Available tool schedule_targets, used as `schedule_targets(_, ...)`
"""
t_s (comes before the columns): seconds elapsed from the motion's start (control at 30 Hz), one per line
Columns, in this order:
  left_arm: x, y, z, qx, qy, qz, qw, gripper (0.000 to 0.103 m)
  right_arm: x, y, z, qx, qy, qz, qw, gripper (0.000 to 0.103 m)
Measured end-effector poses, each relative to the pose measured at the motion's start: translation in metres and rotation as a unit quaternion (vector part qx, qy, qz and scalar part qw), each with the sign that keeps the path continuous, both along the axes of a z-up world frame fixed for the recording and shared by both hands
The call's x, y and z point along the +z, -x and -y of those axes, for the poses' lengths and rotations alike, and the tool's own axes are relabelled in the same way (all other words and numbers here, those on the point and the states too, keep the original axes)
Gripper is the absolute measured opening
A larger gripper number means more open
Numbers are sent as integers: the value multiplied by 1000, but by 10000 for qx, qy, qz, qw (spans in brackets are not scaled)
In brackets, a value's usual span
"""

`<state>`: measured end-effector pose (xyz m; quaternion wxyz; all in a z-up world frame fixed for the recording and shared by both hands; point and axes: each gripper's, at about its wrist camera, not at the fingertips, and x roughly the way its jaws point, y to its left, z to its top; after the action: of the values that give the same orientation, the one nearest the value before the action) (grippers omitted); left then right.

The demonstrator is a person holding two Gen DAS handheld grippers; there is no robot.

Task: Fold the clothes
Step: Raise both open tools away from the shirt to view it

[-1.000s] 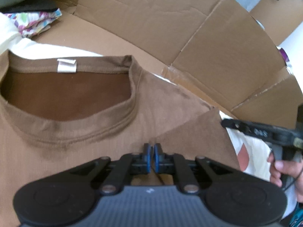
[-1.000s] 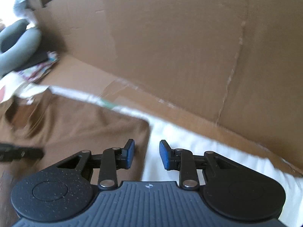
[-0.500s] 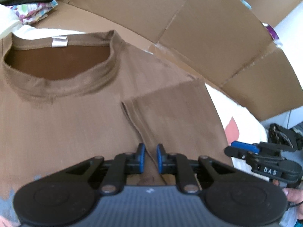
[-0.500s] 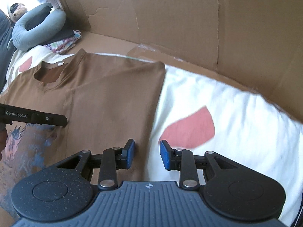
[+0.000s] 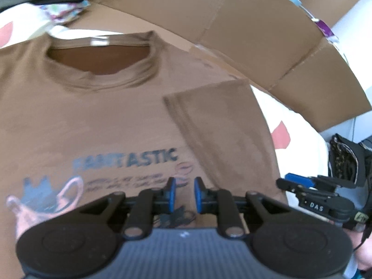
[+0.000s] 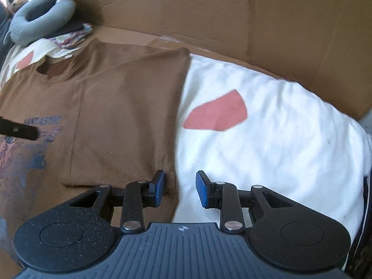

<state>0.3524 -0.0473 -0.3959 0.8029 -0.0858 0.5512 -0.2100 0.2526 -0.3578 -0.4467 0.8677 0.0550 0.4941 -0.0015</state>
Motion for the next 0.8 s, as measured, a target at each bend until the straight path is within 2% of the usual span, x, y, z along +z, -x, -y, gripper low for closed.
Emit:
schedule_targets(0.13,9,8,-21,162,-123,22,9998,19,1,1,1,-316,-87,-49,9994,35)
schedule_targets(0.3,25,14,-47,363,-329,106,9987,36,12,2,3,-606,-419,-292,9969,35)
schedule_targets(0.4,39,14,-57,475,-376,105,9981,41,31,5,-7,-558,-266,-266,9977,37)
schedule_targets(0.5,55,14,-62,543,-493,107,9972,47,53,10,-11,-632,-327,-276,9971,37)
schedule_targets(0.57,70,16,-62,454,-559,157,9973,58,71,16,-13,-641,-390,-271,9968,37)
schedule_targets(0.63,85,19,-62,350,-619,174,9973,64,89,21,-16,-637,-469,-285,9965,39)
schedule_targets(0.7,100,21,-66,248,-663,44,9975,65,108,27,-19,-661,-603,-379,9953,42)
schedule_targets(0.73,106,23,-68,223,-675,-28,9975,65,119,30,-21,-704,-733,-456,9938,48)
schedule_targets(0.8,125,28,-74,225,-629,-140,9977,65,139,35,-26,-703,-787,-513,9931,49)
